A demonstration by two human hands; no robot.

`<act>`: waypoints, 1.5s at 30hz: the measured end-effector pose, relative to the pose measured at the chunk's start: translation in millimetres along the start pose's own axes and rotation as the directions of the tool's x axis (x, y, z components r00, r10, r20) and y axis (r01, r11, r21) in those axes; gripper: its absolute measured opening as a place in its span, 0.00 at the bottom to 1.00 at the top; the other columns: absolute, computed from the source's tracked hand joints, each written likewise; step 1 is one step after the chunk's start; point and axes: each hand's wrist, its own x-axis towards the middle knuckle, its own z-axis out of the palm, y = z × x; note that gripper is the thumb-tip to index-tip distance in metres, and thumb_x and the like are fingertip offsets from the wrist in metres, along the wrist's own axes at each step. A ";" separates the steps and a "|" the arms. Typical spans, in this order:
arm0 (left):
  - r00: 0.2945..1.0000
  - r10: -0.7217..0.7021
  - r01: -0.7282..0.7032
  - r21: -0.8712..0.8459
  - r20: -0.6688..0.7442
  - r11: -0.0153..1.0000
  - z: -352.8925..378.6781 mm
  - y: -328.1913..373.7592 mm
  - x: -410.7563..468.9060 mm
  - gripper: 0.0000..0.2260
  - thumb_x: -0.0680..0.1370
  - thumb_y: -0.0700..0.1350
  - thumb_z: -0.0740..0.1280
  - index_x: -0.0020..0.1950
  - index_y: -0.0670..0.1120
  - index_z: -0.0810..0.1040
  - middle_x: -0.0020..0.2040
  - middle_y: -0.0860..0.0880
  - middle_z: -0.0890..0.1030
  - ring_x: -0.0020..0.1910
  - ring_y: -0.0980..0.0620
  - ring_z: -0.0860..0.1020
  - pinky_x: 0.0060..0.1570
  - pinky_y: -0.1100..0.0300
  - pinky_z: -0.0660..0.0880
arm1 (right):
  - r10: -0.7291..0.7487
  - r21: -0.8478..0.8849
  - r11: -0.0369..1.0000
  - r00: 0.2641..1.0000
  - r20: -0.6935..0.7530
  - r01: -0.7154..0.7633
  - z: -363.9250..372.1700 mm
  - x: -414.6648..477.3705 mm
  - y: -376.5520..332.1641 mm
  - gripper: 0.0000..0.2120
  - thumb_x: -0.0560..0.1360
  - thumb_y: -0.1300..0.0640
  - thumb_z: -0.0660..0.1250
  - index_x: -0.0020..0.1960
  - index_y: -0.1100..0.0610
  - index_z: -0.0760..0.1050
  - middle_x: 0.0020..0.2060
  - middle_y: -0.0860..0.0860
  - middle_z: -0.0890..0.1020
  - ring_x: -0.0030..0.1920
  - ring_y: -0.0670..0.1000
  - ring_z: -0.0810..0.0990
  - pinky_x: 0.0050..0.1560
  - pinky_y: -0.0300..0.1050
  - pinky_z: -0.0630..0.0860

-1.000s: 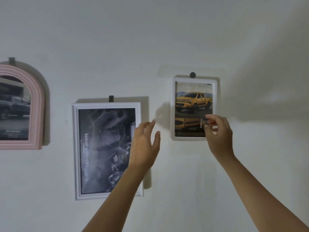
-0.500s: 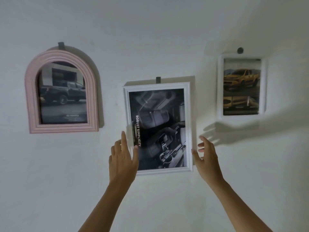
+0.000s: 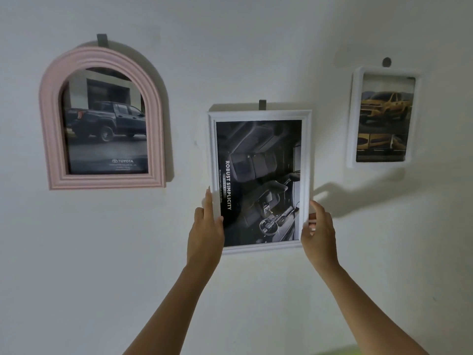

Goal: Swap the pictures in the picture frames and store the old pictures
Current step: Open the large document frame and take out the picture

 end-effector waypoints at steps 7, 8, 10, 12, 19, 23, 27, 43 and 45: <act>1.000 0.014 -0.013 -0.123 0.007 0.992 -19.7 6.9 -0.5 0.25 0.81 0.47 0.55 0.76 0.54 0.48 0.65 0.44 0.68 0.57 0.45 0.74 0.52 0.56 0.75 | 0.022 0.063 0.998 0.997 -0.076 -0.017 -3.5 -7.5 -13.4 0.24 0.72 0.73 0.59 0.66 0.59 0.68 0.53 0.59 0.74 0.44 0.51 0.74 0.45 0.43 0.74; 0.999 0.032 -0.032 -0.132 0.000 0.991 -22.8 8.6 0.5 0.25 0.81 0.48 0.55 0.76 0.55 0.49 0.65 0.44 0.68 0.57 0.45 0.74 0.52 0.56 0.74 | 0.025 0.072 0.997 0.996 -0.084 -0.019 -6.7 -6.6 -16.2 0.23 0.72 0.73 0.59 0.66 0.59 0.68 0.52 0.59 0.74 0.43 0.52 0.74 0.45 0.43 0.73; 0.998 0.062 -0.063 -0.167 -0.008 0.984 -30.2 12.5 0.8 0.25 0.81 0.48 0.56 0.75 0.57 0.48 0.63 0.44 0.69 0.57 0.46 0.74 0.54 0.55 0.74 | 0.029 0.090 0.996 0.995 -0.092 -0.021 -15.3 -5.1 -22.6 0.23 0.73 0.73 0.59 0.66 0.59 0.68 0.51 0.59 0.74 0.44 0.51 0.74 0.46 0.42 0.72; 0.997 0.076 -0.077 -0.256 -0.012 0.964 -38.9 21.1 -2.1 0.25 0.81 0.47 0.57 0.72 0.62 0.47 0.65 0.44 0.68 0.59 0.45 0.74 0.59 0.50 0.75 | 0.014 0.108 0.994 0.997 -0.082 -0.005 -27.4 -5.3 -30.4 0.24 0.73 0.73 0.59 0.66 0.58 0.68 0.51 0.59 0.73 0.45 0.51 0.74 0.47 0.43 0.73; 1.000 0.013 -0.018 -0.568 -0.013 0.823 -77.9 75.4 -49.6 0.23 0.82 0.43 0.52 0.75 0.57 0.49 0.76 0.56 0.54 0.74 0.50 0.57 0.70 0.54 0.57 | -0.058 0.209 0.977 0.998 0.018 0.053 -82.7 -23.5 -55.2 0.23 0.75 0.70 0.61 0.67 0.58 0.68 0.50 0.60 0.72 0.48 0.52 0.74 0.49 0.42 0.75; 0.999 -0.047 0.027 -0.606 -0.017 0.795 -94.5 93.1 -98.2 0.23 0.82 0.43 0.52 0.75 0.57 0.51 0.75 0.54 0.57 0.72 0.53 0.59 0.70 0.52 0.59 | -0.039 0.318 0.948 0.992 0.123 -0.002 -121.2 -52.3 -55.3 0.21 0.77 0.66 0.60 0.68 0.54 0.68 0.50 0.55 0.71 0.47 0.49 0.74 0.45 0.24 0.70; 0.991 -0.132 0.118 -0.601 0.021 0.790 -97.2 81.4 -152.6 0.22 0.82 0.43 0.54 0.74 0.60 0.54 0.72 0.48 0.65 0.69 0.47 0.67 0.69 0.46 0.64 | 0.010 0.474 0.871 0.969 0.248 -0.130 -155.3 -97.2 -45.8 0.18 0.77 0.64 0.61 0.64 0.49 0.70 0.51 0.51 0.74 0.44 0.35 0.73 0.46 0.23 0.68; 0.737 -0.656 0.674 -0.103 0.159 0.732 -48.0 31.3 -376.1 0.21 0.79 0.41 0.59 0.73 0.45 0.63 0.68 0.42 0.63 0.63 0.48 0.67 0.60 0.59 0.63 | 0.262 0.307 0.826 0.805 0.532 -0.472 -201.8 -335.7 -5.4 0.18 0.79 0.57 0.59 0.68 0.60 0.68 0.45 0.60 0.80 0.35 0.48 0.75 0.37 0.36 0.71; 0.831 -0.519 0.549 -0.147 0.198 0.823 -43.9 39.4 -370.5 0.22 0.80 0.45 0.59 0.74 0.48 0.61 0.68 0.44 0.65 0.60 0.52 0.67 0.58 0.61 0.64 | 0.237 0.239 0.876 0.807 0.541 -0.418 -198.9 -355.8 -1.7 0.23 0.76 0.49 0.58 0.68 0.58 0.68 0.54 0.51 0.79 0.46 0.39 0.76 0.47 0.30 0.70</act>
